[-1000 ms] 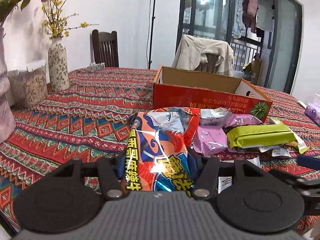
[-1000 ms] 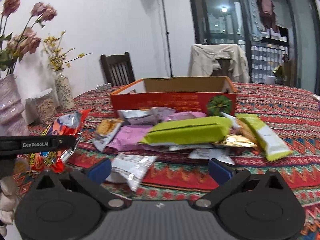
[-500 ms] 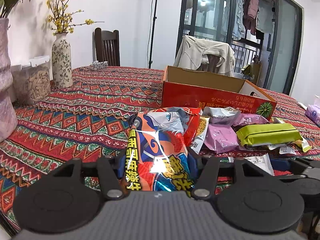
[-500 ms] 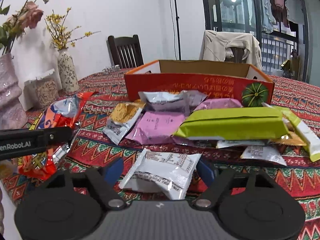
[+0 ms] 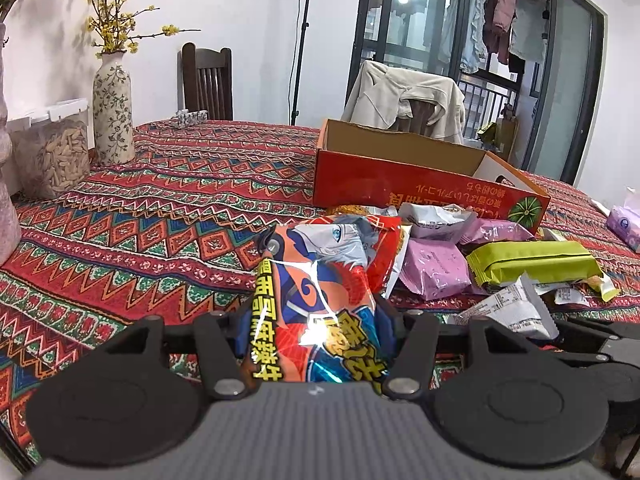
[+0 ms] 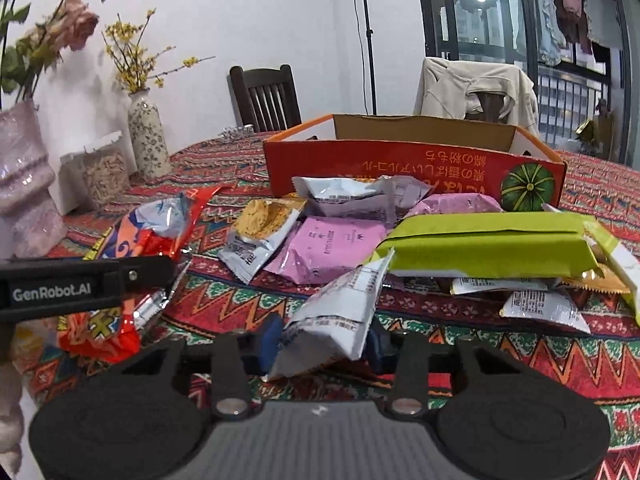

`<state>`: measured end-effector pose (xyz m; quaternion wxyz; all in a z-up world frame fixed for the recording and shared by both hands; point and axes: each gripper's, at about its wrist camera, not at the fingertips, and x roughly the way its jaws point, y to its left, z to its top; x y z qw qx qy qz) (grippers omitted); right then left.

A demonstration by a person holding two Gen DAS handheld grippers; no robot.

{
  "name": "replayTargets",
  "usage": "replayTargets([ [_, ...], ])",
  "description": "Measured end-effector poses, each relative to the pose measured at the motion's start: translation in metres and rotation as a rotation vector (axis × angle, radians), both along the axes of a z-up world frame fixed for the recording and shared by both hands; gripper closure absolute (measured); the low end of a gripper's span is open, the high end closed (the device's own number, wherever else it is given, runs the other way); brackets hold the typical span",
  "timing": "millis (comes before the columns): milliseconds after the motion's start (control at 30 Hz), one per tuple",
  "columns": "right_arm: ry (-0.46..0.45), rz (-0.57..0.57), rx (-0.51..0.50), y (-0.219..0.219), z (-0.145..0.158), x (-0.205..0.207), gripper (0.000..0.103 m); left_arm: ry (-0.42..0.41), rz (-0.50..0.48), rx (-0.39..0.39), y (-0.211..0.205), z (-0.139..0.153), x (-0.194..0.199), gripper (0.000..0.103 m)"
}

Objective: Organize snacks
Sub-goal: 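Lift the orange-blue bag with the left gripper while the right gripper grasps the white wrapper, then carry both held snacks over the box and open both grippers to drop them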

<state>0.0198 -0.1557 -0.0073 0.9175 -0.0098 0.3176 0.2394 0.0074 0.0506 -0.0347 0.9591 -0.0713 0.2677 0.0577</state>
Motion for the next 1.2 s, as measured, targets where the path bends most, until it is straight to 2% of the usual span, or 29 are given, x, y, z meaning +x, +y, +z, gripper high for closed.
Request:
replayTargets([
  [100,-0.003,0.000,0.034,-0.007,0.002,-0.002,0.065,-0.003,-0.001,0.000,-0.001,0.002,-0.001,0.045],
  [167,-0.012,0.001,0.054,-0.011,0.005,-0.004,0.074,-0.006,-0.004,0.001,-0.002,0.005,-0.001,0.045],
  [367,-0.041,0.000,0.094,-0.022,0.013,-0.009,0.074,-0.024,-0.015,0.004,-0.008,0.014,-0.003,0.045],
  [700,-0.144,-0.018,0.139,-0.041,0.041,-0.012,0.074,-0.074,-0.027,0.010,-0.015,0.040,0.006,0.045],
  [933,-0.204,-0.049,0.144,-0.058,0.062,0.009,0.074,-0.087,-0.059,0.002,-0.022,0.056,0.035,0.045],
  [1200,-0.255,-0.100,0.156,-0.072,0.085,0.053,0.074,-0.114,-0.062,-0.008,-0.026,0.079,0.080,0.045],
])
